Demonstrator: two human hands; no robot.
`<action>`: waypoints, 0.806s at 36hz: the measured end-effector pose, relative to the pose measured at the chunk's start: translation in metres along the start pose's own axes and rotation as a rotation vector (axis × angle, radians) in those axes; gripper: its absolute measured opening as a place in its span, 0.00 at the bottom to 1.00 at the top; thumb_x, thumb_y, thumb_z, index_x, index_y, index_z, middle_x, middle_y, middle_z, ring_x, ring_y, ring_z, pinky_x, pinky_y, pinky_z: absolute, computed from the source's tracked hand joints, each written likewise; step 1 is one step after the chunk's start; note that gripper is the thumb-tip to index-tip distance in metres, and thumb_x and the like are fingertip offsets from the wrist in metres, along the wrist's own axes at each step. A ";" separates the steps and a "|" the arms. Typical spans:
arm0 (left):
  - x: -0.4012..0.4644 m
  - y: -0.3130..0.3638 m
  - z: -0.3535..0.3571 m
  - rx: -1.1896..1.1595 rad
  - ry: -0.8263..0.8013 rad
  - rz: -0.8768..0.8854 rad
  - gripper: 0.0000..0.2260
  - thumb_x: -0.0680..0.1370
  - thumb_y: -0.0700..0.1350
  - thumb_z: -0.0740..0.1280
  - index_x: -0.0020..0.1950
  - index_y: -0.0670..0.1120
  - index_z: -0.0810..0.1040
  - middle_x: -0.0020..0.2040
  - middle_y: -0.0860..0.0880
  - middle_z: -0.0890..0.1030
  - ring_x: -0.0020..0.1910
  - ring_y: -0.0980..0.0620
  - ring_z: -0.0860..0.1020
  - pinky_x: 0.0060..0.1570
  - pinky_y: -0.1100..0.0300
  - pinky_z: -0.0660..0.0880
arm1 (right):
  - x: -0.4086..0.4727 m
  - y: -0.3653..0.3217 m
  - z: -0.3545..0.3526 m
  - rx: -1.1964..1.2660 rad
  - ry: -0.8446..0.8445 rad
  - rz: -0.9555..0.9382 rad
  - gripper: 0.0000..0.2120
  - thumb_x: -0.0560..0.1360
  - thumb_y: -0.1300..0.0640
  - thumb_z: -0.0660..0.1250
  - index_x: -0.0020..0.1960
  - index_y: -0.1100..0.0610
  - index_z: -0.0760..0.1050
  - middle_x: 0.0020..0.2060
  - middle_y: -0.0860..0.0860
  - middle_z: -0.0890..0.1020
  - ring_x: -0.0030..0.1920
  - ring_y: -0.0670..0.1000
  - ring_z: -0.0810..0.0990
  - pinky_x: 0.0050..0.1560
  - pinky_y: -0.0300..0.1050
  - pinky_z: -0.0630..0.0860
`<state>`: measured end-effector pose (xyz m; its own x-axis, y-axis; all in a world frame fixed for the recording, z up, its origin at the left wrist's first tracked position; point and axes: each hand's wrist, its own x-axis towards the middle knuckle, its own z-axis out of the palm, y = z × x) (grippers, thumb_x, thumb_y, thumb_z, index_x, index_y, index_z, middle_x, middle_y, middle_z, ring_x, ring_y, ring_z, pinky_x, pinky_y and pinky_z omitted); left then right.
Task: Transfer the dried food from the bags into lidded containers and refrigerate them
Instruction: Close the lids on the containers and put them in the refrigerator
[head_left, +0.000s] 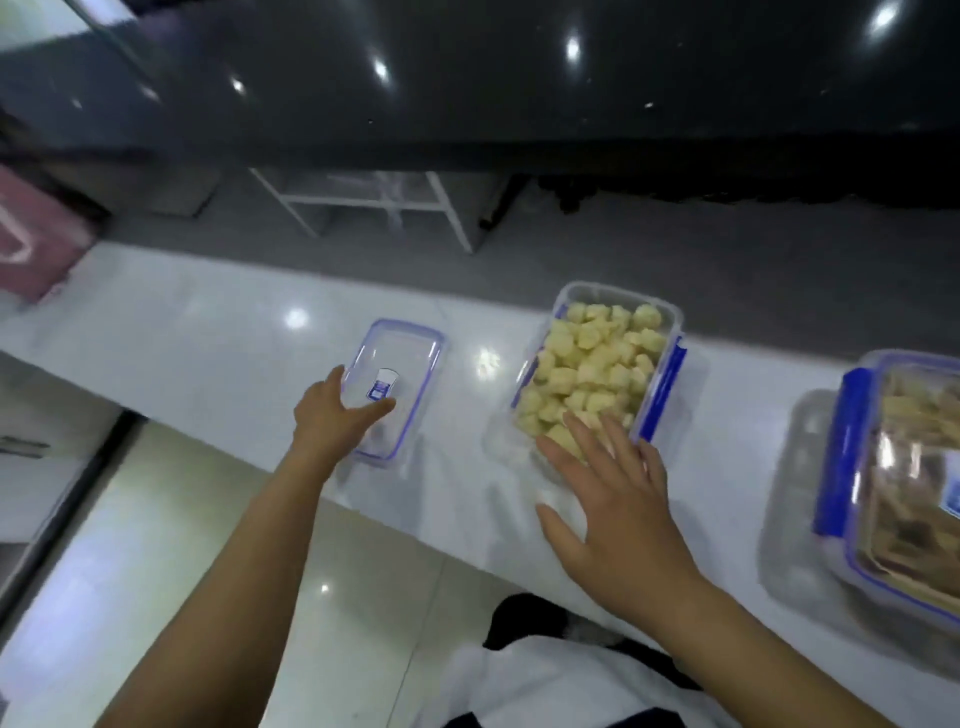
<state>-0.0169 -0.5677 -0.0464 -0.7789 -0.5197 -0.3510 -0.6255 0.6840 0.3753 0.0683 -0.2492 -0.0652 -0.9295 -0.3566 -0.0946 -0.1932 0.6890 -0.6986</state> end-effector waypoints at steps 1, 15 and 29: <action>0.009 -0.011 -0.002 0.010 -0.027 -0.070 0.46 0.70 0.60 0.78 0.81 0.46 0.59 0.77 0.41 0.67 0.75 0.40 0.66 0.73 0.45 0.64 | 0.003 -0.003 0.004 -0.023 -0.014 -0.003 0.29 0.77 0.42 0.58 0.77 0.44 0.64 0.79 0.48 0.59 0.80 0.56 0.49 0.77 0.64 0.49; 0.053 -0.045 0.039 0.334 -0.141 0.131 0.65 0.55 0.74 0.74 0.79 0.61 0.36 0.76 0.41 0.56 0.75 0.40 0.57 0.67 0.41 0.63 | 0.047 -0.061 0.026 -0.146 -0.029 0.124 0.27 0.79 0.43 0.64 0.76 0.38 0.60 0.79 0.42 0.56 0.80 0.49 0.44 0.78 0.57 0.46; -0.061 0.021 0.011 -0.212 -0.352 0.552 0.59 0.55 0.78 0.69 0.75 0.71 0.36 0.77 0.51 0.57 0.76 0.46 0.57 0.72 0.40 0.63 | 0.082 -0.103 0.002 1.229 0.309 0.430 0.17 0.70 0.54 0.73 0.58 0.46 0.82 0.56 0.55 0.85 0.55 0.59 0.85 0.46 0.57 0.83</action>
<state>0.0175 -0.5160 -0.0267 -0.9474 0.0981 -0.3048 -0.1647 0.6670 0.7266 0.0130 -0.3507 -0.0022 -0.9087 0.0126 -0.4172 0.3852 -0.3596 -0.8499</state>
